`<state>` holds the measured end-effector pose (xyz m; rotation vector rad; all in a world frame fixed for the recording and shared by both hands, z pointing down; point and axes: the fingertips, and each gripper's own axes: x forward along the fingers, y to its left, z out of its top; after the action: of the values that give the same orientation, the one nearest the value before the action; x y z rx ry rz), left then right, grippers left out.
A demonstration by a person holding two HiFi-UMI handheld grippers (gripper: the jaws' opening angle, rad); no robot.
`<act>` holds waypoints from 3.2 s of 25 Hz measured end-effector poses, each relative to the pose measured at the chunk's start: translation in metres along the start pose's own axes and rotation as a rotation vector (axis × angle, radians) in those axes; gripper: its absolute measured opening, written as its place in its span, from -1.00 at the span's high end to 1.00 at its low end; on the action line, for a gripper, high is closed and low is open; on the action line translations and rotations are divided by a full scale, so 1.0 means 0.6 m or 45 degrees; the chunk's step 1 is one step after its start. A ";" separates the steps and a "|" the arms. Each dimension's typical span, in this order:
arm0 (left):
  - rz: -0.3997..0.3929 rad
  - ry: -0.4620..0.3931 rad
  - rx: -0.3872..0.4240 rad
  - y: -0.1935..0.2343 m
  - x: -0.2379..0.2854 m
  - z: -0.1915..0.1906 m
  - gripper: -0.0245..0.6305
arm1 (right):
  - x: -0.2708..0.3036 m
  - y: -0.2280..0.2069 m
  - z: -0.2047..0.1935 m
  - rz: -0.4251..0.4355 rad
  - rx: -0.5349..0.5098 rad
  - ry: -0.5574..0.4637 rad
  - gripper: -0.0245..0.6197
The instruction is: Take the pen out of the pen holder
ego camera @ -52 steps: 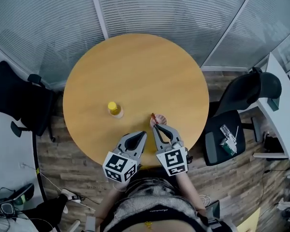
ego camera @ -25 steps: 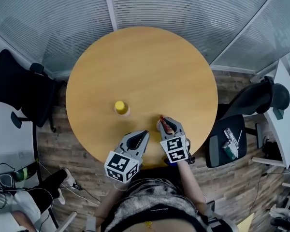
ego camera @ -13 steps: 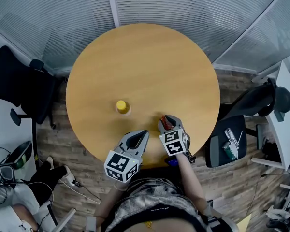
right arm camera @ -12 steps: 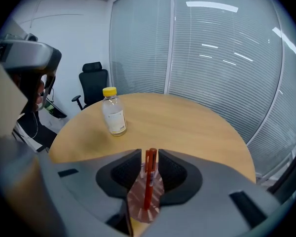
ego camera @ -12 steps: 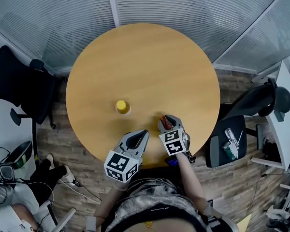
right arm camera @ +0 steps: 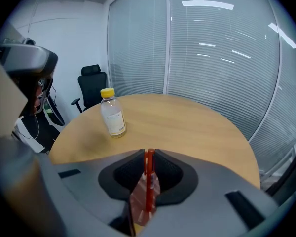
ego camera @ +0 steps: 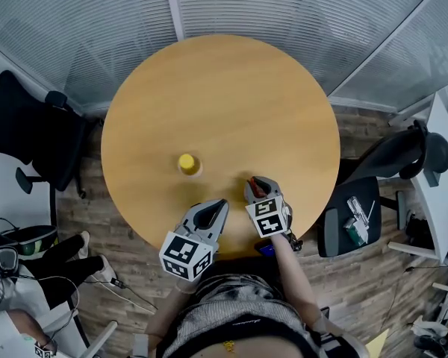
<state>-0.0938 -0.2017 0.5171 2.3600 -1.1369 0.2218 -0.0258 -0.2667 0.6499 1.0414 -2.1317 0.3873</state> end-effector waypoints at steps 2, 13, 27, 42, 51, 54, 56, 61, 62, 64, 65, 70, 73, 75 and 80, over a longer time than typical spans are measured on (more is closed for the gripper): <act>-0.001 0.000 0.001 0.001 -0.004 0.001 0.92 | -0.002 0.002 0.001 -0.003 0.002 -0.005 0.70; -0.017 -0.013 0.012 -0.015 -0.012 0.003 0.92 | -0.024 0.003 -0.004 -0.004 0.041 -0.064 0.70; -0.047 -0.007 0.033 -0.038 -0.022 -0.003 0.92 | -0.067 -0.005 -0.007 -0.007 0.125 -0.237 0.70; -0.076 -0.037 0.069 -0.075 -0.029 0.005 0.92 | -0.164 0.001 0.055 -0.027 0.087 -0.388 0.70; -0.100 -0.050 0.083 -0.092 -0.027 0.003 0.92 | -0.237 0.006 0.101 -0.058 0.042 -0.486 0.70; -0.102 -0.054 0.084 -0.091 -0.028 0.005 0.92 | -0.255 0.010 0.117 -0.064 0.030 -0.516 0.70; -0.103 -0.054 0.086 -0.088 -0.028 0.006 0.92 | -0.265 0.014 0.129 -0.070 0.019 -0.531 0.70; -0.102 -0.045 0.089 -0.083 -0.027 0.009 0.92 | -0.292 0.021 0.158 -0.077 -0.001 -0.565 0.70; -0.100 -0.044 0.089 -0.083 -0.027 0.009 0.92 | -0.299 0.022 0.161 -0.077 -0.001 -0.572 0.70; -0.095 -0.044 0.091 -0.084 -0.028 0.008 0.92 | -0.311 0.025 0.167 -0.076 -0.005 -0.586 0.70; -0.092 -0.045 0.091 -0.084 -0.028 0.007 0.92 | -0.316 0.026 0.169 -0.075 -0.007 -0.593 0.70; -0.086 -0.050 0.087 -0.083 -0.033 0.008 0.92 | -0.329 0.035 0.178 -0.069 -0.015 -0.609 0.70; -0.087 -0.052 0.087 -0.085 -0.034 0.008 0.92 | -0.331 0.037 0.176 -0.067 -0.021 -0.603 0.70; -0.087 -0.051 0.085 -0.088 -0.032 0.008 0.92 | -0.331 0.035 0.174 -0.059 -0.020 -0.598 0.70; -0.088 -0.056 0.093 -0.096 -0.034 0.006 0.92 | -0.332 0.040 0.166 -0.047 -0.047 -0.588 0.70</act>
<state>-0.0626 -0.1596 0.4854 2.4750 -1.0827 0.1910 -0.0095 -0.1938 0.4386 1.2377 -2.5062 0.0908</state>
